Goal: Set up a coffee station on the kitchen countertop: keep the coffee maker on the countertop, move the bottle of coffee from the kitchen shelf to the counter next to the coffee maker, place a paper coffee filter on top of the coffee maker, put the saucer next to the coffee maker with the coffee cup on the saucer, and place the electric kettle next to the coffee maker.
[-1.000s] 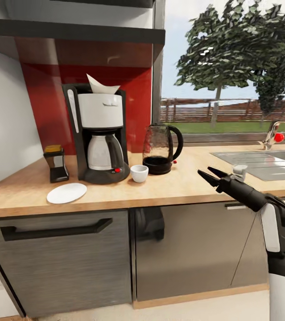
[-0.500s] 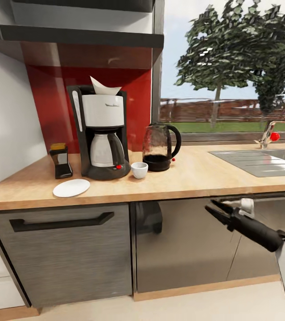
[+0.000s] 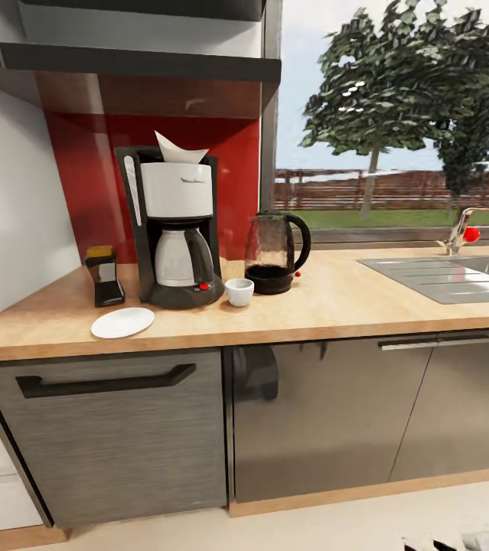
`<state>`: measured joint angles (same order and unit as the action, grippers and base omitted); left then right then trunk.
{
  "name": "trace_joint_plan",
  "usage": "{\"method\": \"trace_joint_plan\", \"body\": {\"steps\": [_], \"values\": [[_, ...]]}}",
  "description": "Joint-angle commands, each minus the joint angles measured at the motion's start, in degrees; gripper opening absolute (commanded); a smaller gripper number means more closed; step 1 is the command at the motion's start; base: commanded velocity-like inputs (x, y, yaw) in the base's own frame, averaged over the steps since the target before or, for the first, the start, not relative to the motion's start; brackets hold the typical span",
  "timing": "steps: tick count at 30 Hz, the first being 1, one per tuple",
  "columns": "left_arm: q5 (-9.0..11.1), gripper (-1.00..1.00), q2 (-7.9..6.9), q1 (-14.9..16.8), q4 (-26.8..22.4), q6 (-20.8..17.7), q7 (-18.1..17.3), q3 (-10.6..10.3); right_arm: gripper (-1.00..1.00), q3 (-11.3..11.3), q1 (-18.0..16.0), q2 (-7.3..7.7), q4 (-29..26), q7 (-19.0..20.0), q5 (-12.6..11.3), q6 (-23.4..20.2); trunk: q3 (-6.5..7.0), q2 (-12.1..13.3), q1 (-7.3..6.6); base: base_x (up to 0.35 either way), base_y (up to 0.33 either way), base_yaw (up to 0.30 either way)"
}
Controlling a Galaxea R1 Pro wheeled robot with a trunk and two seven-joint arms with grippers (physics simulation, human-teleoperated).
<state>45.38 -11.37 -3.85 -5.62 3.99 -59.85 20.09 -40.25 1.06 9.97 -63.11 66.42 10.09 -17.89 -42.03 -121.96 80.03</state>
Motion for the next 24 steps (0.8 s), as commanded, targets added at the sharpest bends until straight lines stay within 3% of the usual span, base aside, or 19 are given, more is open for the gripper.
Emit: {"method": "trace_joint_plan", "body": {"steps": [1, 2, 6, 10, 12, 24], "values": [[0.15, 1.0, 0.07, -0.02, 0.02, 0.41, -0.06, -0.13, 1.0, -1.27, 0.08, 0.28, 4.46, 0.11, 1.39, 4.22, -0.03, -0.02, 0.0, 0.0, 0.0, 0.0], [0.15, 1.0, 0.15, -0.02, 0.22, 0.45, -0.05, 0.01, 1.0, -2.53, 0.18, 0.66, 14.52, -2.08, 2.65, 12.44, -0.03, -0.02, 0.0, 0.0, 0.0, 0.0], [0.15, 1.0, 0.19, -0.02, 0.41, 0.42, -0.03, 0.24, 1.0, -3.06, 0.23, 0.84, 22.14, -9.02, 3.25, 19.66, -0.03, -0.02, 0.0, 0.0, 0.0, 0.0], [0.15, 1.0, 0.2, -0.02, 1.0, 0.44, -0.01, 0.31, 1.0, -2.93, 0.25, 0.8, 25.12, -16.02, 3.51, 22.62, -0.03, -0.02, 0.0, 0.0, 0.0, 0.0], [0.15, 1.0, 0.21, -0.02, 1.19, 0.47, 0.04, 0.31, 1.0, -2.88, 0.28, 0.71, 26.42, -17.65, 3.57, 23.24, -0.03, -0.02, 0.0, 0.0, 0.0, 0.0], [0.15, 1.0, 0.21, -0.02, 1.31, 0.5, 0.03, 0.25, 1.0, -2.92, 0.34, 0.7, 29.59, -18.61, 3.59, 23.46, -0.03, -0.02, 0.0, 0.0, 0.0, 0.0]]}}
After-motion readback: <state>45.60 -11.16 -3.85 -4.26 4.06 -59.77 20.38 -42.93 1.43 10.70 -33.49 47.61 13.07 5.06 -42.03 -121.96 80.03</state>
